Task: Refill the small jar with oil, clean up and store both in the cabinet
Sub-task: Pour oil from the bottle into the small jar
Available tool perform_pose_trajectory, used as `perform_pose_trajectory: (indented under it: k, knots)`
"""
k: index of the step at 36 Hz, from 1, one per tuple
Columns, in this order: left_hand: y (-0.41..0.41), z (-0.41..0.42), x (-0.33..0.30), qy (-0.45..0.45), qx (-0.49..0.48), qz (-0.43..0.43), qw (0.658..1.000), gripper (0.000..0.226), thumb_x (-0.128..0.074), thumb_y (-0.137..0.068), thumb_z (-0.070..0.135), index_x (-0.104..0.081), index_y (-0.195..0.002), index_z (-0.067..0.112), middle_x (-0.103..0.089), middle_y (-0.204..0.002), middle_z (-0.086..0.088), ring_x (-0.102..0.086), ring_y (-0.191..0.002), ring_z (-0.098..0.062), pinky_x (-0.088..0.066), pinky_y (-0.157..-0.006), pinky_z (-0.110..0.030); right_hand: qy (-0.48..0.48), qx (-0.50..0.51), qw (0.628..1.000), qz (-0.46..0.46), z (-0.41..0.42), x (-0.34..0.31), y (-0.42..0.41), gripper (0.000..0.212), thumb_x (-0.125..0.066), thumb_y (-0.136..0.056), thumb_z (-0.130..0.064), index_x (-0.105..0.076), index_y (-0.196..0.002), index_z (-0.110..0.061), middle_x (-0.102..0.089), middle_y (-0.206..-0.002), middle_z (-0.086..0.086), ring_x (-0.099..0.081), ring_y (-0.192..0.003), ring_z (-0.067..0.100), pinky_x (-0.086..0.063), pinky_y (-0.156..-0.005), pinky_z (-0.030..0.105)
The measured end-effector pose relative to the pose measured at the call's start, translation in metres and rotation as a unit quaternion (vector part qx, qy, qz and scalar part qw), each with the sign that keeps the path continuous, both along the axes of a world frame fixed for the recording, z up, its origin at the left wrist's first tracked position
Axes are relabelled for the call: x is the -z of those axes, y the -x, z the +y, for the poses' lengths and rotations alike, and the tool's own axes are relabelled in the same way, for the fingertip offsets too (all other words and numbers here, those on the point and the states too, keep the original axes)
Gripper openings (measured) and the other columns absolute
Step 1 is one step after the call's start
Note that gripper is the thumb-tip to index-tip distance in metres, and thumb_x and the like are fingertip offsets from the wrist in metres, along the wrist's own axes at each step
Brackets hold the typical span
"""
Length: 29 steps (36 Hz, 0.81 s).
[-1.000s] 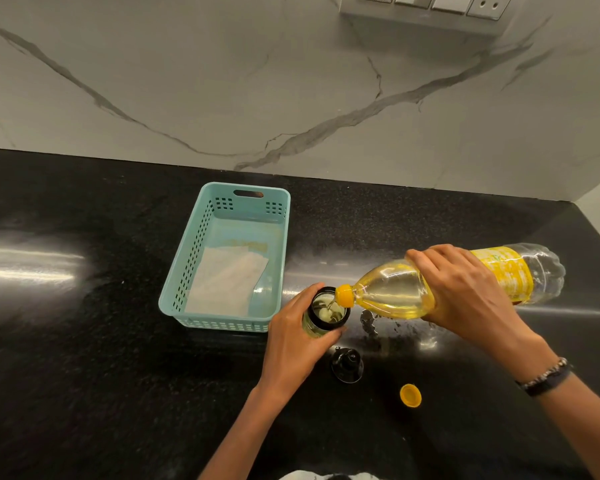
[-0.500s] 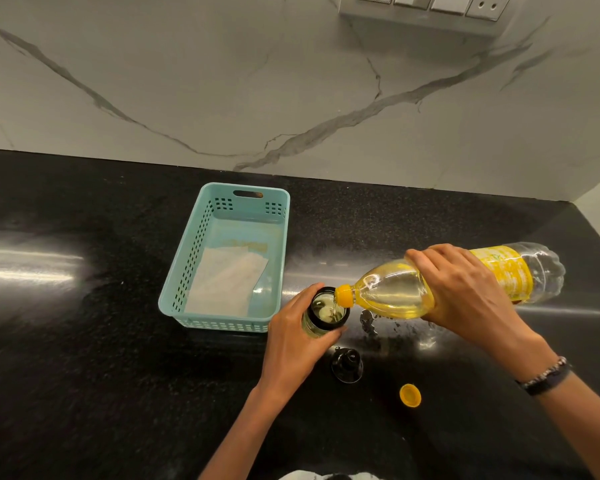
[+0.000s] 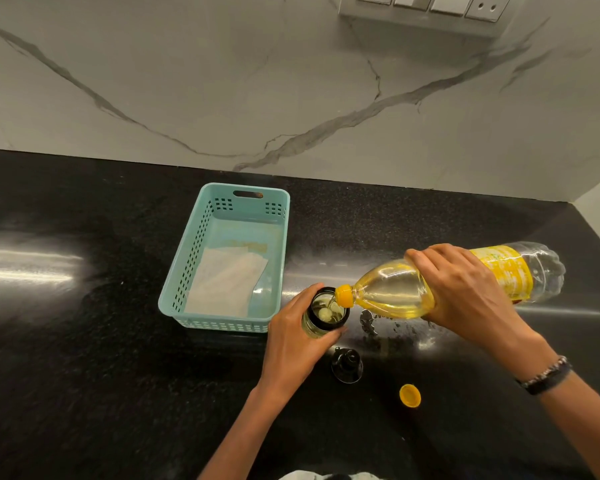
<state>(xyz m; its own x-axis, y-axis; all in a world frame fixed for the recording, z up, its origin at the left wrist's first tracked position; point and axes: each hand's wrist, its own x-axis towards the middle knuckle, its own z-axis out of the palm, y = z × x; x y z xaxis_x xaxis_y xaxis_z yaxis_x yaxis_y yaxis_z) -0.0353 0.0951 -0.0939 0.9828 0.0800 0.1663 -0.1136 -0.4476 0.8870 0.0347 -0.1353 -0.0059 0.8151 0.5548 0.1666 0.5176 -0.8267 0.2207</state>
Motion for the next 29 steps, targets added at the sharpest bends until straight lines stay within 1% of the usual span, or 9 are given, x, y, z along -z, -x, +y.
perform_pose_trajectory:
  k: [3,8,15,17,20,24,26,29]
  knots:
    - [0.0000,0.0001,-0.0004,0.001,0.003,-0.003,1.000,0.065,-0.084,-0.068,0.031,-0.054,-0.126,0.031,-0.056,-0.110,0.029,-0.054,-0.106,0.012,-0.044,-0.090,-0.007,0.002,0.001,1.000,0.001,-0.0003,0.0002,-0.0003,0.082,-0.093,-0.045,-0.030,-0.062,-0.114,0.000,-0.068,-0.097,0.014,-0.064,-0.090,0.033,-0.054,-0.077,0.043]
    - [-0.0003,0.0005,0.0027,-0.002,0.003,0.001,1.000,0.067,-0.084,-0.068,0.033,-0.056,-0.128,0.026,-0.061,-0.115,0.019,-0.056,-0.108,0.007,-0.047,-0.091,-0.012,0.001,0.000,1.000,0.001,0.0006,-0.0004,0.0001,0.081,-0.093,-0.044,-0.030,-0.062,-0.113,0.001,-0.068,-0.097,0.014,-0.065,-0.089,0.033,-0.054,-0.077,0.043]
    - [-0.0005,0.0006,0.0033,-0.005,0.003,0.004,1.000,0.067,-0.084,-0.068,0.033,-0.057,-0.128,0.024,-0.062,-0.115,0.017,-0.057,-0.108,0.005,-0.047,-0.092,-0.012,0.001,-0.001,1.000,0.004,0.0013,-0.0004,-0.0003,0.081,-0.093,-0.045,-0.030,-0.062,-0.113,0.000,-0.068,-0.097,0.014,-0.065,-0.090,0.032,-0.054,-0.077,0.042]
    - [-0.0005,0.0005,0.0025,-0.004,0.003,0.003,1.000,0.064,-0.084,-0.068,0.032,-0.057,-0.126,0.028,-0.061,-0.113,0.021,-0.056,-0.107,0.008,-0.046,-0.090,-0.010,0.001,-0.001,1.000,0.004,0.0015,-0.0005,-0.0008,0.081,-0.093,-0.045,-0.030,-0.062,-0.113,0.000,-0.068,-0.097,0.014,-0.065,-0.090,0.032,-0.054,-0.077,0.042]
    - [0.0003,0.0002,-0.0001,0.005,0.002,-0.004,1.000,0.066,-0.086,-0.066,0.027,-0.052,-0.121,0.038,-0.056,-0.105,0.032,-0.054,-0.103,0.014,-0.042,-0.085,-0.004,0.000,0.000,1.000,0.002,0.0019,-0.0010,-0.0010,0.079,-0.093,-0.046,-0.030,-0.062,-0.112,0.000,-0.068,-0.095,0.012,-0.064,-0.088,0.031,-0.054,-0.077,0.041]
    - [0.0004,0.0003,-0.0005,0.004,0.005,-0.010,1.000,0.066,-0.086,-0.066,0.026,-0.050,-0.120,0.040,-0.054,-0.104,0.034,-0.053,-0.103,0.016,-0.041,-0.084,-0.002,0.001,0.000,1.000,0.004,0.0022,-0.0013,-0.0004,0.080,-0.093,-0.045,-0.029,-0.062,-0.113,0.001,-0.068,-0.096,0.014,-0.064,-0.088,0.032,-0.054,-0.077,0.043]
    - [0.0002,0.0005,0.0010,0.002,0.006,-0.008,1.000,0.066,-0.085,-0.067,0.029,-0.051,-0.122,0.039,-0.055,-0.105,0.033,-0.053,-0.104,0.016,-0.042,-0.086,-0.004,0.001,0.000,1.000,0.002,0.0022,-0.0018,0.0001,0.080,-0.093,-0.045,-0.029,-0.062,-0.113,0.001,-0.068,-0.095,0.014,-0.065,-0.088,0.032,-0.054,-0.077,0.042]
    - [-0.0001,0.0007,0.0040,-0.001,0.007,-0.002,1.000,0.068,-0.085,-0.067,0.032,-0.053,-0.128,0.032,-0.057,-0.112,0.027,-0.055,-0.107,0.010,-0.046,-0.091,-0.010,0.000,0.000,1.000,0.002,0.0018,-0.0019,0.0002,0.080,-0.093,-0.044,-0.028,-0.062,-0.113,0.001,-0.068,-0.095,0.015,-0.065,-0.088,0.033,-0.054,-0.077,0.043]
